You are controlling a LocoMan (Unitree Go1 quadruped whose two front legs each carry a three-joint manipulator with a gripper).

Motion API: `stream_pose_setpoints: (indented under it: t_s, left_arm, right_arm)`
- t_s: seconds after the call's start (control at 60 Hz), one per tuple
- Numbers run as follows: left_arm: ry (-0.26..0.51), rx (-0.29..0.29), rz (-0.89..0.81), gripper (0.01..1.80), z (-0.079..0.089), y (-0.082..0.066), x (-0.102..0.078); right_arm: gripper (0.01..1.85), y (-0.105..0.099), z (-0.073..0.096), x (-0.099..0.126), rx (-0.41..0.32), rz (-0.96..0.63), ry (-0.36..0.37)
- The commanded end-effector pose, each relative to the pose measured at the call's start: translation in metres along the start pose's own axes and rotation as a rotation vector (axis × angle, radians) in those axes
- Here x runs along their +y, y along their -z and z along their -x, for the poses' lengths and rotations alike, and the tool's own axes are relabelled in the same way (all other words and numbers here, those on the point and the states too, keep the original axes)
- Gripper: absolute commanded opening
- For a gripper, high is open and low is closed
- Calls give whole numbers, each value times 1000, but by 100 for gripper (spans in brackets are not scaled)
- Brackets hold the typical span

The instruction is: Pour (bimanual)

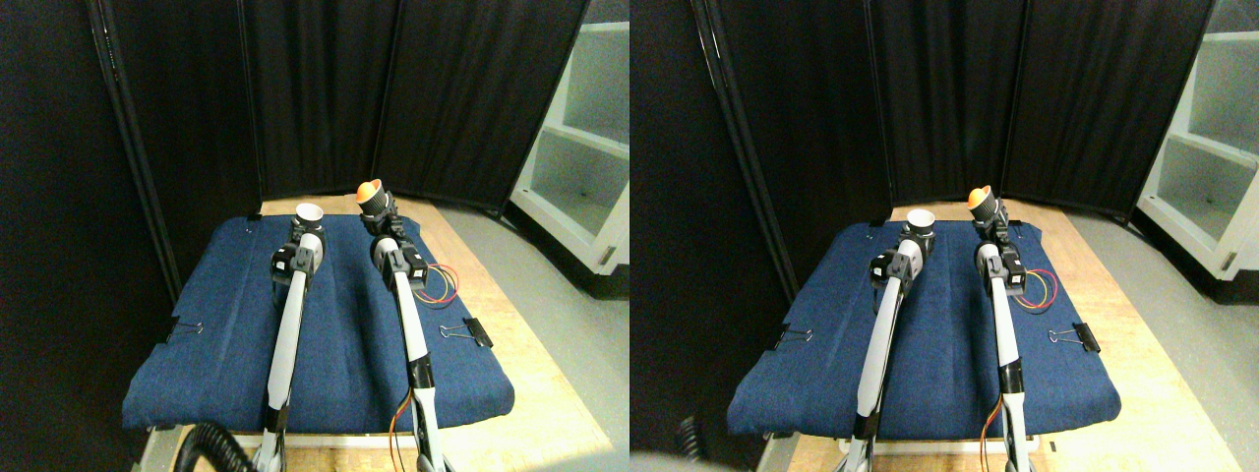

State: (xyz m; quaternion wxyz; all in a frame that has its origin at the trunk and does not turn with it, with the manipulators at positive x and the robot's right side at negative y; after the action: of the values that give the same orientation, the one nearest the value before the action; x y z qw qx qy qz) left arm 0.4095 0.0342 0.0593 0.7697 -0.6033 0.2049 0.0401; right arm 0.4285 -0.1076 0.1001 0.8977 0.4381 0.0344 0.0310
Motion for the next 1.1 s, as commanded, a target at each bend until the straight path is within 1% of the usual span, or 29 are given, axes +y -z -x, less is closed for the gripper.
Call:
stream_pose_setpoints:
  t_s: [0.017,0.1,0.25,0.3,0.35,0.4,0.483,0.6,0.783,0.983,1.1]
  left_arm:
    - [39,-4,12,33,2,6,-13]
    - [35,9,6,33,3,8,-15]
    - [27,2,16,33,3,8,-18]
    - [29,20,0,33,4,9,-18]
    - [29,20,-8,33,4,9,-18]
    - [30,32,-5,33,4,10,-19]
    - [30,33,-12,33,4,12,-19]
    - [22,40,-26,33,3,14,-21]
    - [13,44,-22,33,1,17,-21]
    - [5,45,-14,33,-1,22,-22]
    - [-4,55,-9,33,-1,26,-22]
  right_arm:
    - [35,-5,-1,9,-27,10,-41]
    - [35,-3,-2,10,-21,13,-44]
    - [33,1,-1,13,-8,-1,-40]
    - [33,2,0,14,4,-9,-47]
    - [33,4,0,16,7,-12,-38]
    - [33,5,1,18,13,9,-37]
    - [33,5,1,20,25,18,-40]
    - [33,5,2,24,22,29,-50]
    - [33,6,5,31,25,62,-37]
    - [34,4,4,35,47,78,-65]
    - [34,6,4,36,55,91,-60]
